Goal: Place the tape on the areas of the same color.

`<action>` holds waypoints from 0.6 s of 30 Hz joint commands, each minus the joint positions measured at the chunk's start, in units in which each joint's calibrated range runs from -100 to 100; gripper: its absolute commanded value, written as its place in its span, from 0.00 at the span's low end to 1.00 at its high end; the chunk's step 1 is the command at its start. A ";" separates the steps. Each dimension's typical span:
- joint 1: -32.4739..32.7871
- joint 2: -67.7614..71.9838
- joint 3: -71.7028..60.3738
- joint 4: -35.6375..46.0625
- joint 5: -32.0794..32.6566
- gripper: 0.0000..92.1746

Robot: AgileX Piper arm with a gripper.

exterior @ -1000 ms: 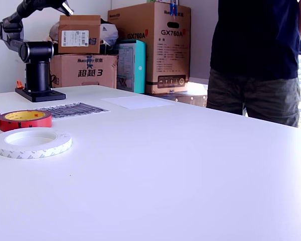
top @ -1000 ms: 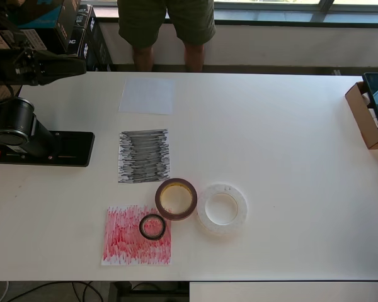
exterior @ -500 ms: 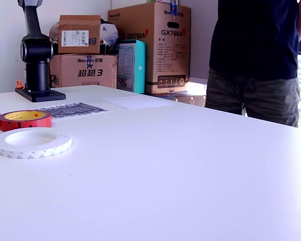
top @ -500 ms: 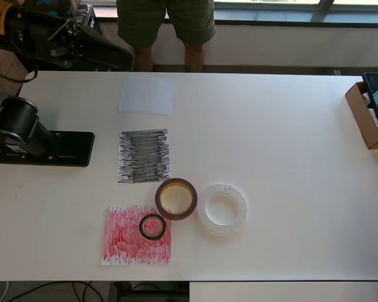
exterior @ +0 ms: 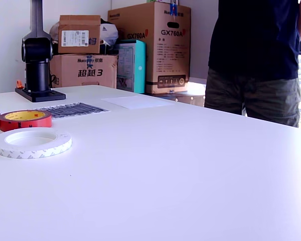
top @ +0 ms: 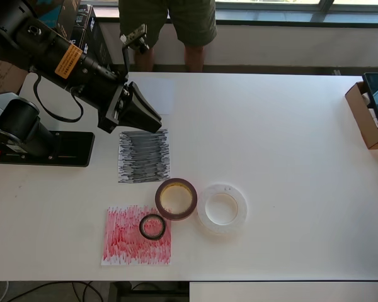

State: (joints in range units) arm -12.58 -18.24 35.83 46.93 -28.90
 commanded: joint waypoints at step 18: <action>-8.64 8.13 -0.35 27.19 -0.40 0.21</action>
State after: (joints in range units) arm -19.61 -9.42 36.16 73.62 -28.97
